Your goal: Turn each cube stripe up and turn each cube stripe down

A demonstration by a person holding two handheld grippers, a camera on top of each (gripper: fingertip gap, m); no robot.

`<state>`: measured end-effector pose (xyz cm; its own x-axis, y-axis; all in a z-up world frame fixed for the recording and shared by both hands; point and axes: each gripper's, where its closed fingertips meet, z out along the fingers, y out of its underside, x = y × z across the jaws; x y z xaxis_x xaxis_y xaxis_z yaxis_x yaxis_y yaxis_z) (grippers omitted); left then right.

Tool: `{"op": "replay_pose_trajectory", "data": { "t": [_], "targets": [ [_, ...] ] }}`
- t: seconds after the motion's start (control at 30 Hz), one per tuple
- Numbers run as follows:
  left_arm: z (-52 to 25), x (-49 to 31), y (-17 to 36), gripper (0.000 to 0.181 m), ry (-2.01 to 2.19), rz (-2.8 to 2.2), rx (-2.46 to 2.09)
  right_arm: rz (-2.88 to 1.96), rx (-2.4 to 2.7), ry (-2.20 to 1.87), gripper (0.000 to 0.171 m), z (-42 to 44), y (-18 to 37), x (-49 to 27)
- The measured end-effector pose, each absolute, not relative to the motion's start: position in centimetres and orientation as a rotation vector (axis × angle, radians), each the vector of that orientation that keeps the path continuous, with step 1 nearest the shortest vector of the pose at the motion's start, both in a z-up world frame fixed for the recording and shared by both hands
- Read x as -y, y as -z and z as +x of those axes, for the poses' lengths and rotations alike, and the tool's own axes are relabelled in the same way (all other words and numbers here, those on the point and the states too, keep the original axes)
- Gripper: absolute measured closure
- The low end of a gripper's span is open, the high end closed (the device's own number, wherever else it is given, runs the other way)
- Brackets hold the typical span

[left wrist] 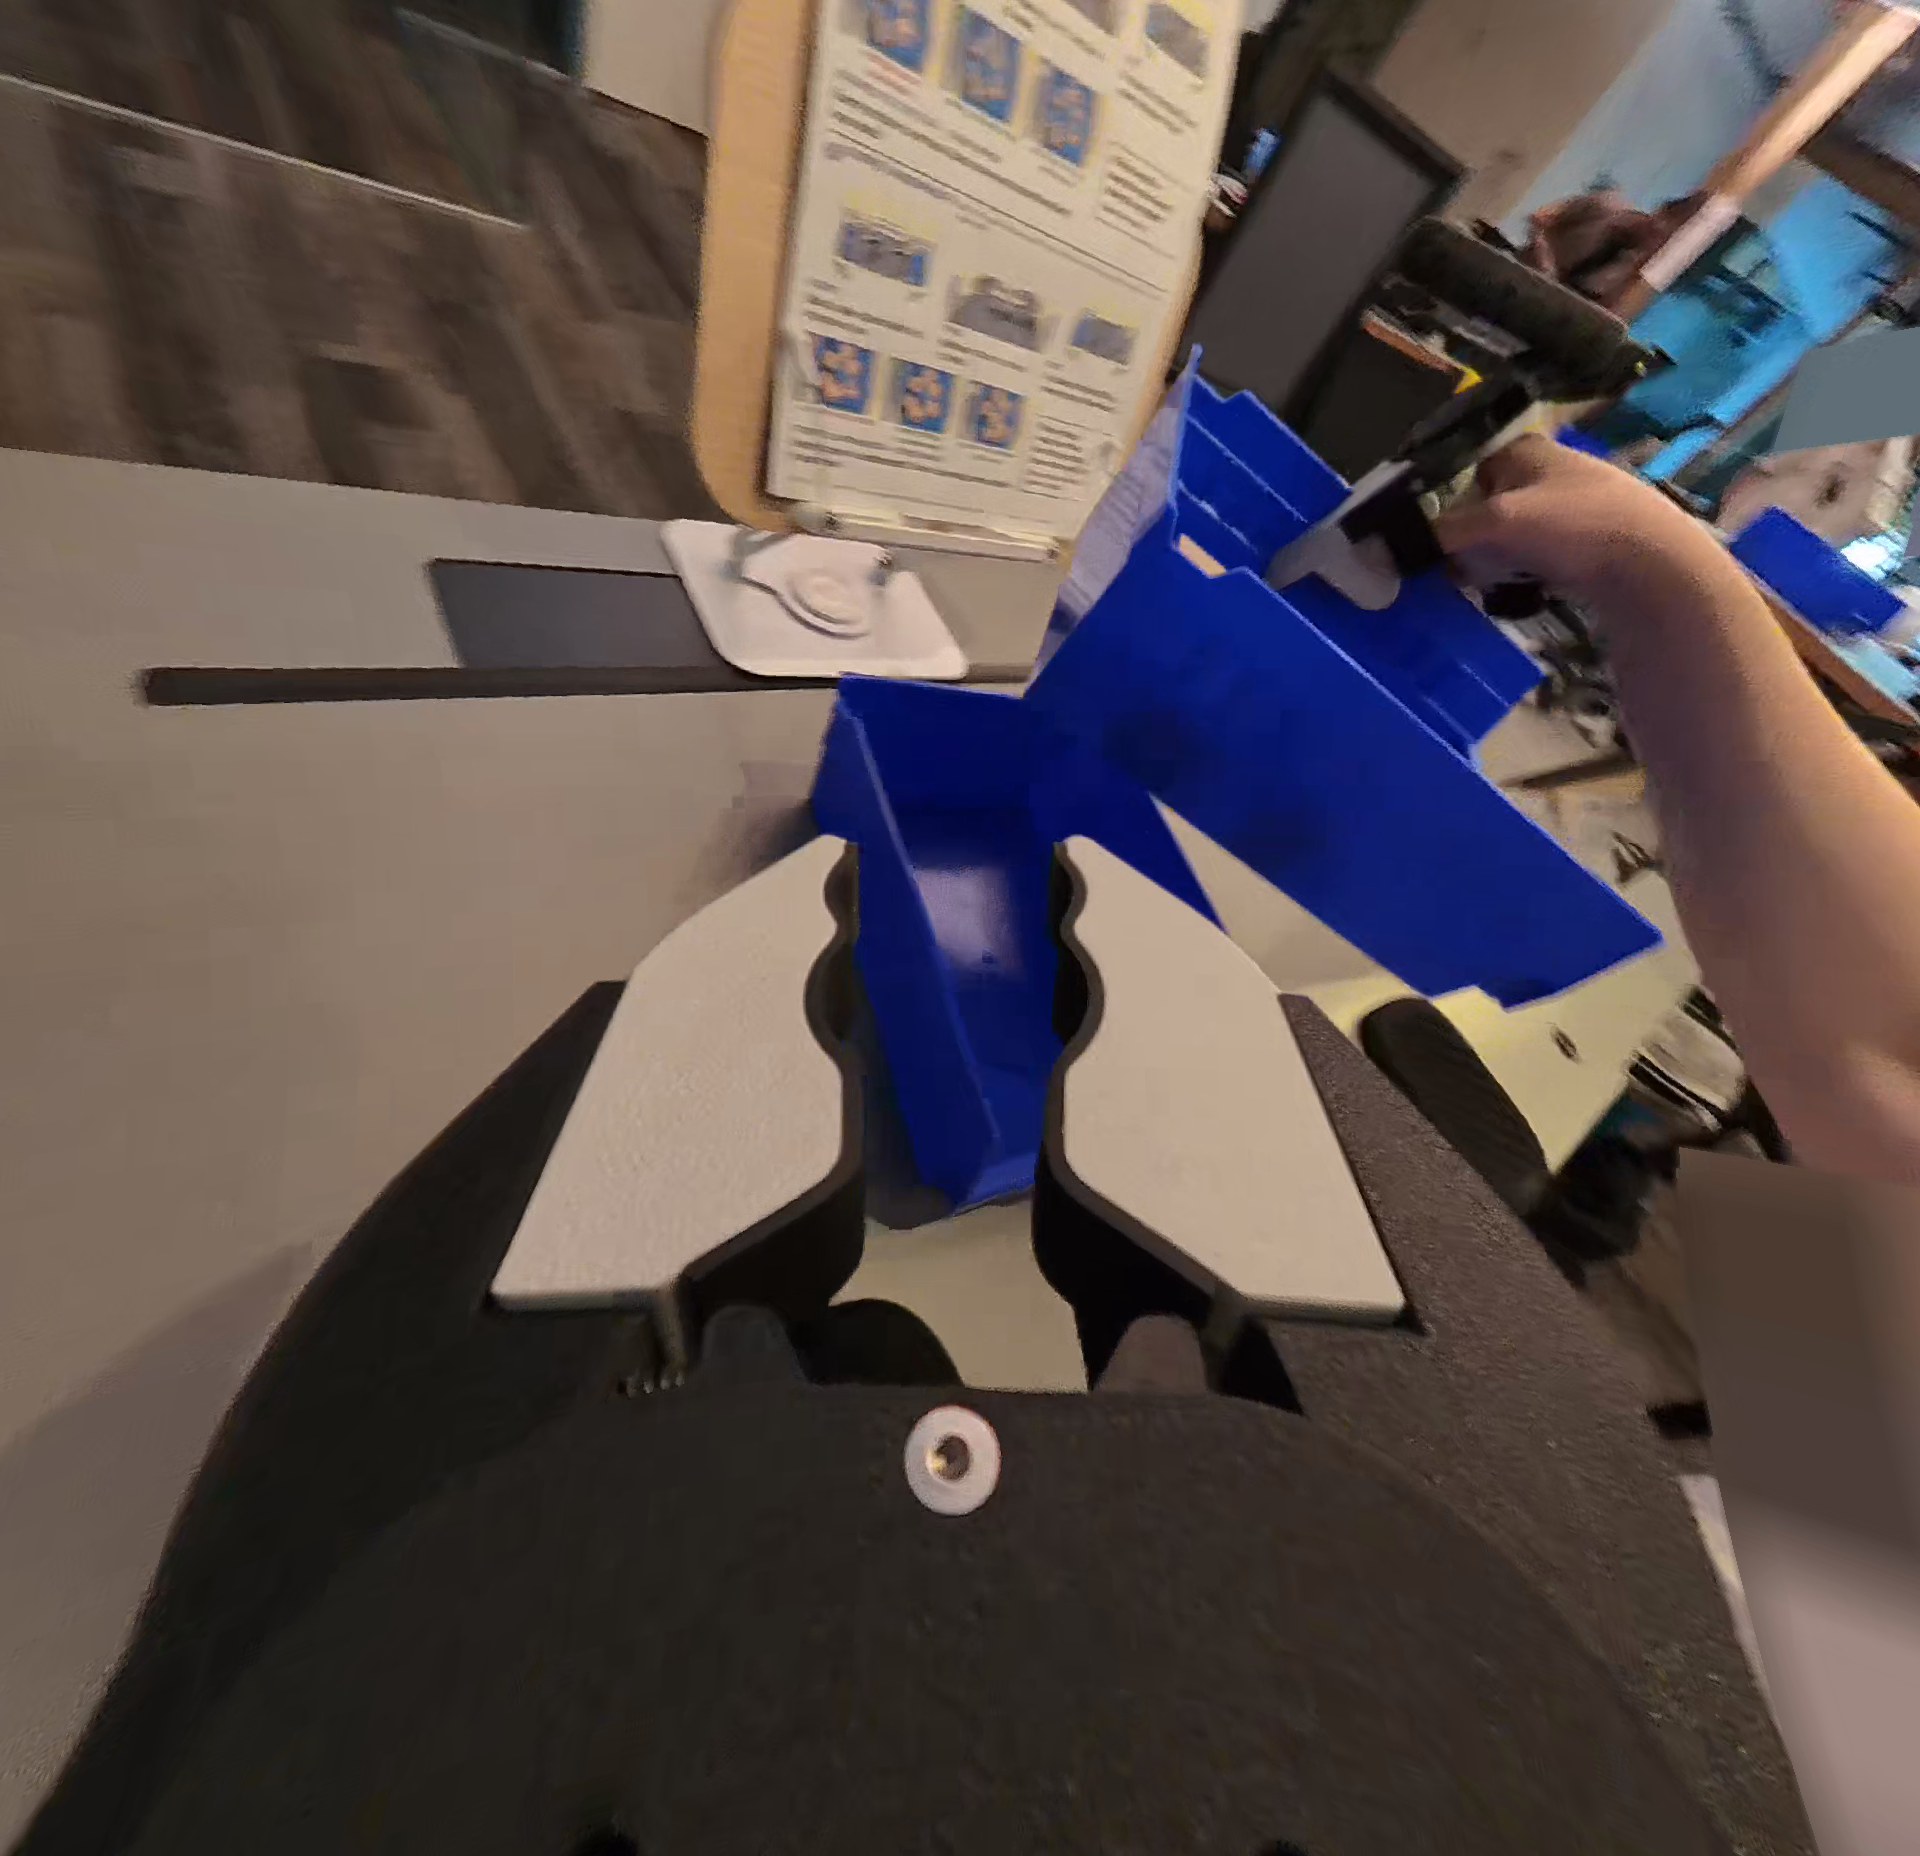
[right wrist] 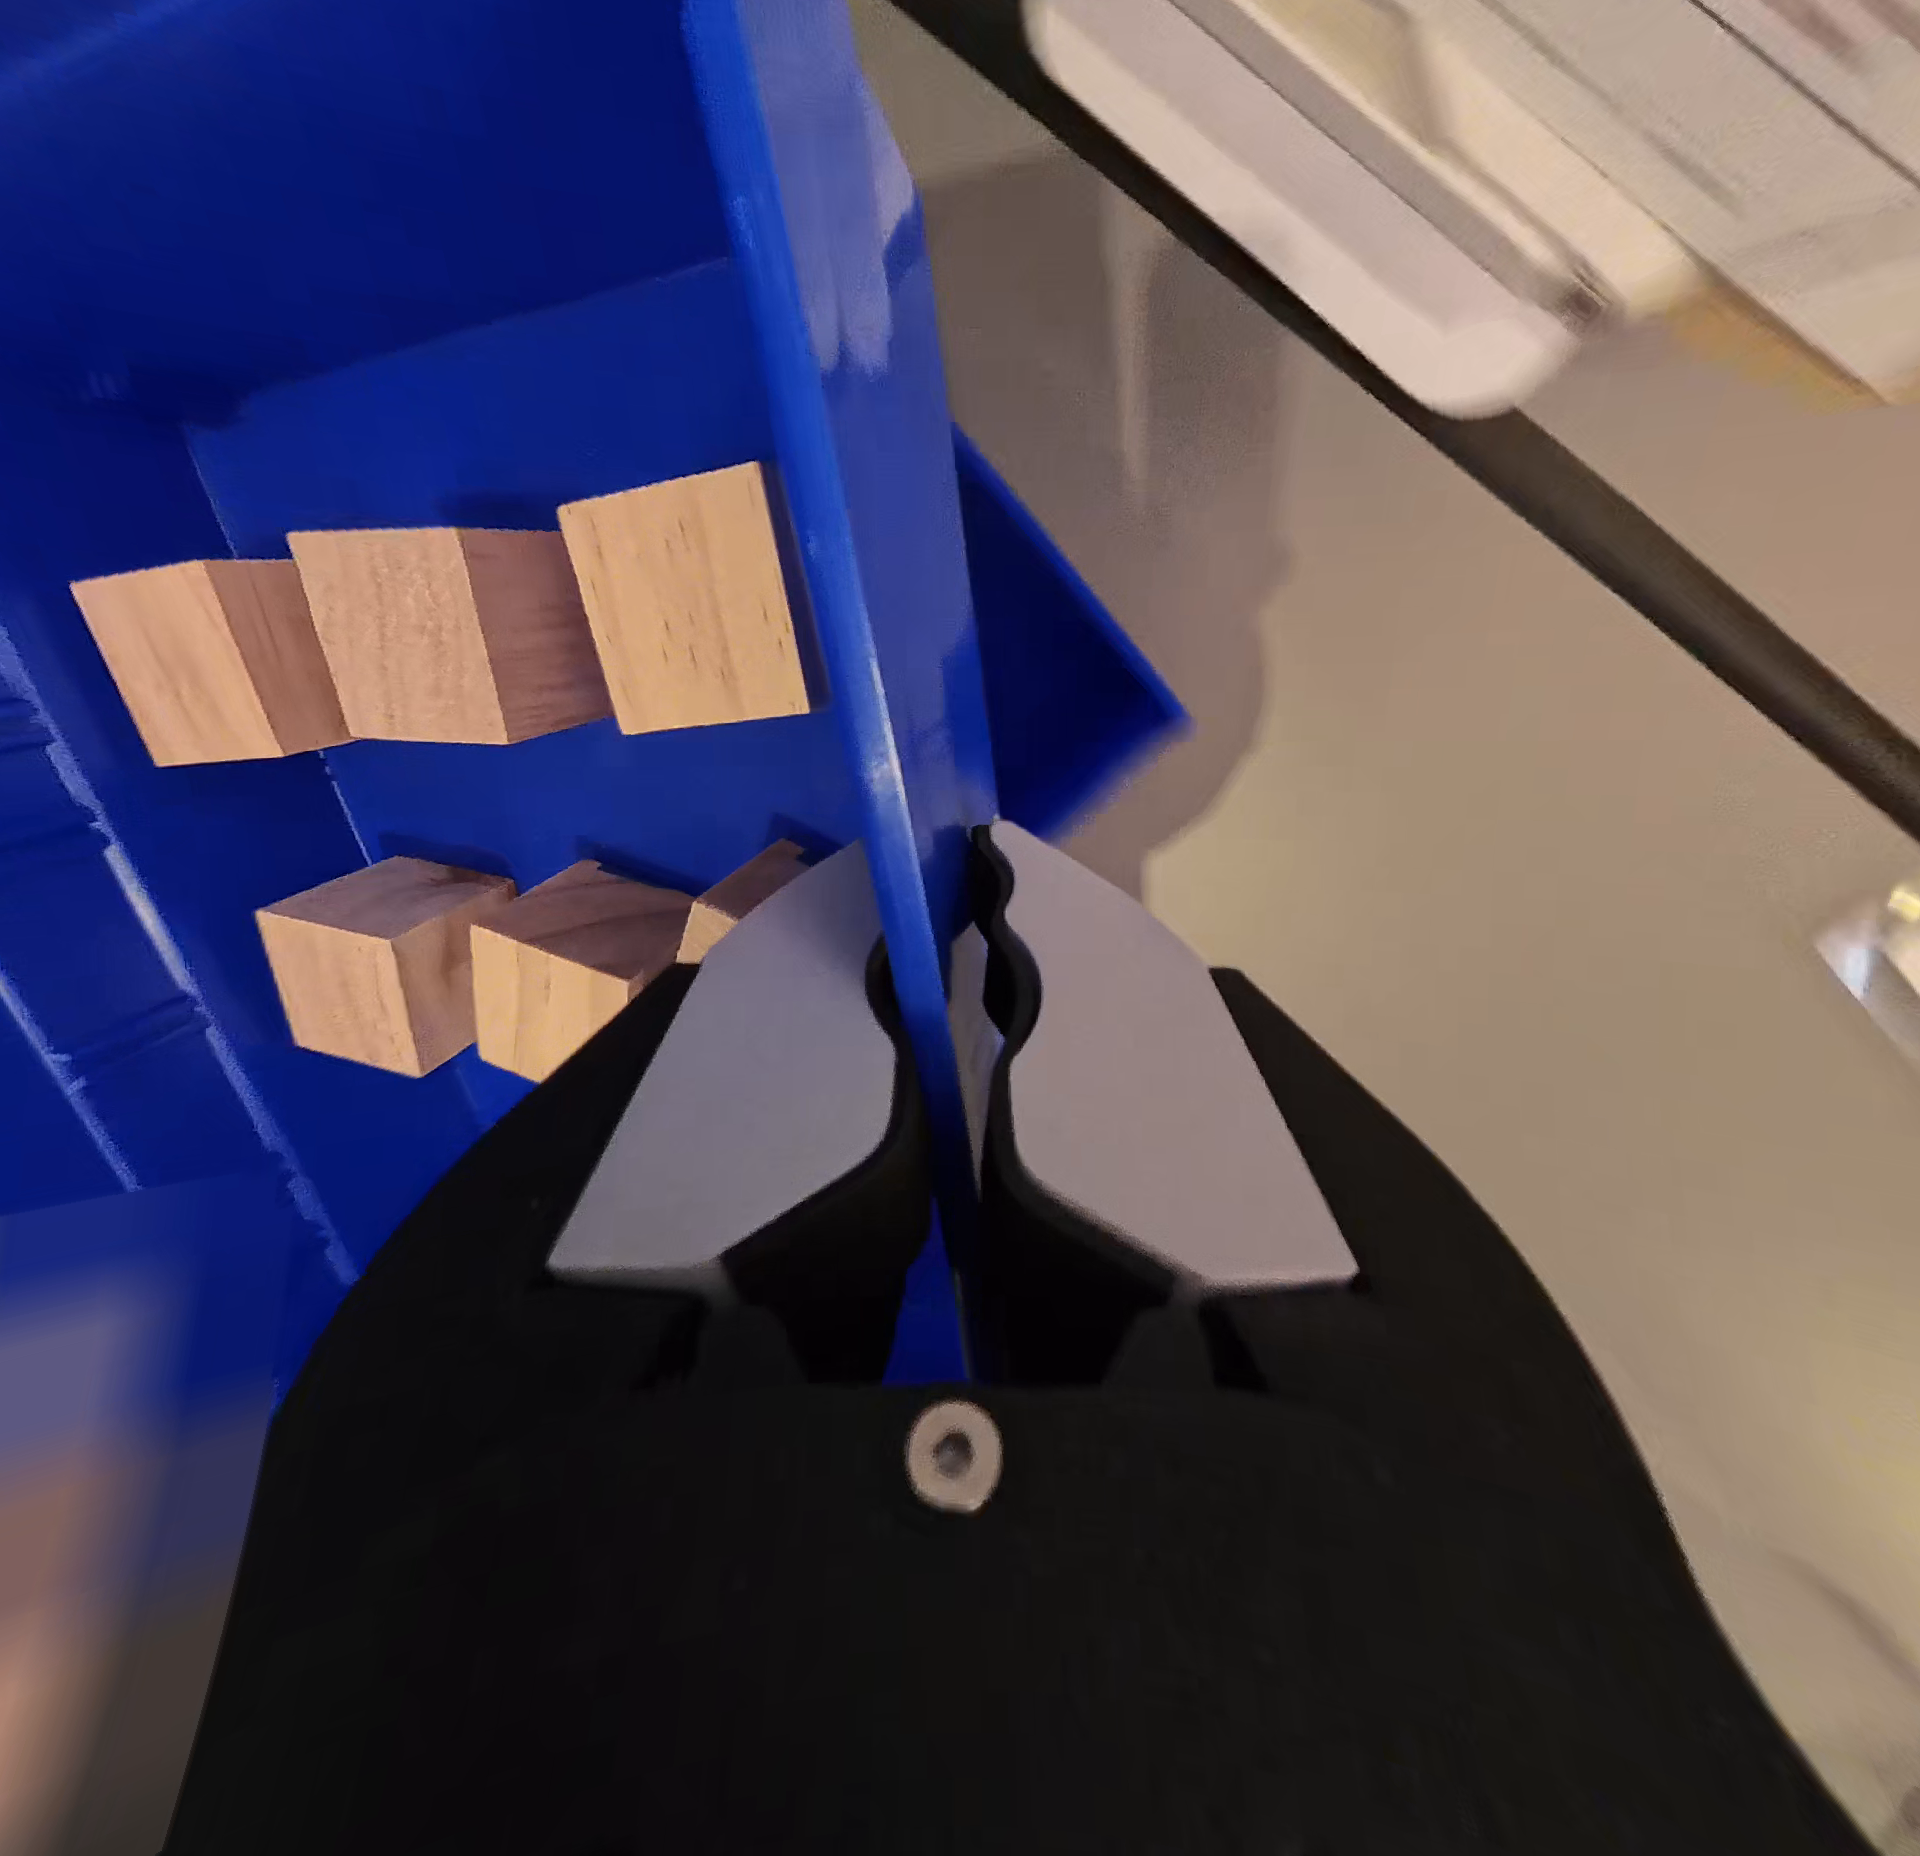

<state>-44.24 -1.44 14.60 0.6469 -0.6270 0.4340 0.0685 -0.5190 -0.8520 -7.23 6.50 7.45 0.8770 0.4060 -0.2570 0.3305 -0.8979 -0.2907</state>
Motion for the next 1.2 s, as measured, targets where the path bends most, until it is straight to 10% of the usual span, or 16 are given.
{"op": "replay_pose_trajectory", "data": {
  "t": [0.5,0.97,1.2],
  "targets": [
    [-51.4,6.5,-17.3,0.148,0.662,-1.777,-0.193,-2.733,1.040,-0.685,0.165,-41.3,-0.8,-14.2],
    [-49.6,5.2,-15.9,0.148,0.747,-1.851,-0.291,-2.867,0.878,-0.630,0.160,-43.7,11.6,-15.6],
    [-49.7,5.1,-16.2,0.148,0.760,-1.833,-0.291,-2.666,1.076,-0.655,0.156,-43.8,9.0,-16.5]
  ]
}}
